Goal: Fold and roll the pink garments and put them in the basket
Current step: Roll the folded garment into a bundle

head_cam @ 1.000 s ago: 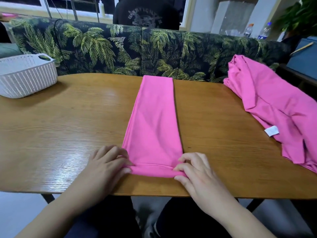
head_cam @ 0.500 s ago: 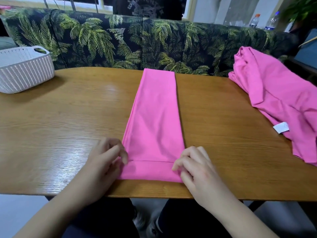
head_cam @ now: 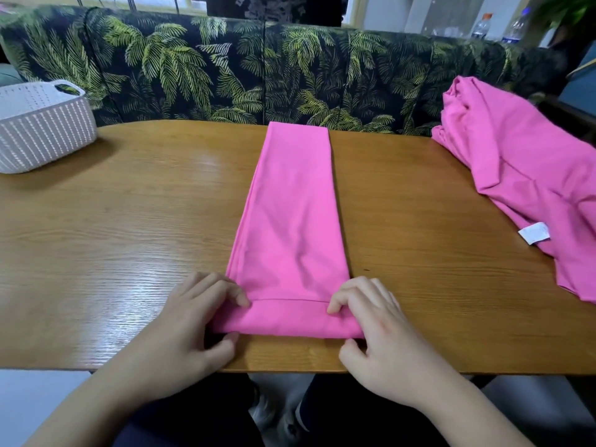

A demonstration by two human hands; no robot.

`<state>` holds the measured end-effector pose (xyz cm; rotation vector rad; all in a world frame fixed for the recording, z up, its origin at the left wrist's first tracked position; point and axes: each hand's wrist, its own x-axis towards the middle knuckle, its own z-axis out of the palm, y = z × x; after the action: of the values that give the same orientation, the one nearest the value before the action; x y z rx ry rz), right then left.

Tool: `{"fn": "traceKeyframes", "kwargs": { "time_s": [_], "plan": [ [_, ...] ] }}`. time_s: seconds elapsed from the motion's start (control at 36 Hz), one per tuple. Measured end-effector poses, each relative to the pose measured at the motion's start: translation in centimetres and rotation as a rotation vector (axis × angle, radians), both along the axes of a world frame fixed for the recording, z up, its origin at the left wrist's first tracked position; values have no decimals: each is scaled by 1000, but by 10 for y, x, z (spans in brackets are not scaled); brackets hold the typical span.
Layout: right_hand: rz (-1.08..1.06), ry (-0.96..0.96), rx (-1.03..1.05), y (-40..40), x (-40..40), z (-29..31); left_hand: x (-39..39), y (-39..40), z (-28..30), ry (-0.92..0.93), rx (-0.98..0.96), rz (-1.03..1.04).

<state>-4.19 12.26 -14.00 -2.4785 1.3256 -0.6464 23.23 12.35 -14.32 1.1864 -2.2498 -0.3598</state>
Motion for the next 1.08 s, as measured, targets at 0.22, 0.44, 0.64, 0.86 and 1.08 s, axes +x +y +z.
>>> {"fn": "traceKeyframes", "kwargs": {
  "time_s": [0.22, 0.44, 0.64, 0.86, 1.08],
  "plan": [
    [-109, -268, -21, -4, -3, -2, 1, -4, -8, 36, -57, 74],
    [-127, -265, -10, -4, 0, 1, -3, 5, -8, 167, 16, 134],
    [-178, -255, 39, -11, 9, 2, -8, 4, 0, 230, 95, 79],
    [-261, -254, -4, -12, 10, 0, -10, -5, -1, 203, 36, 143],
    [-159, -179, -230, -11, 16, 1, -20, -8, 2, 83, -72, 62]
  ]
}}
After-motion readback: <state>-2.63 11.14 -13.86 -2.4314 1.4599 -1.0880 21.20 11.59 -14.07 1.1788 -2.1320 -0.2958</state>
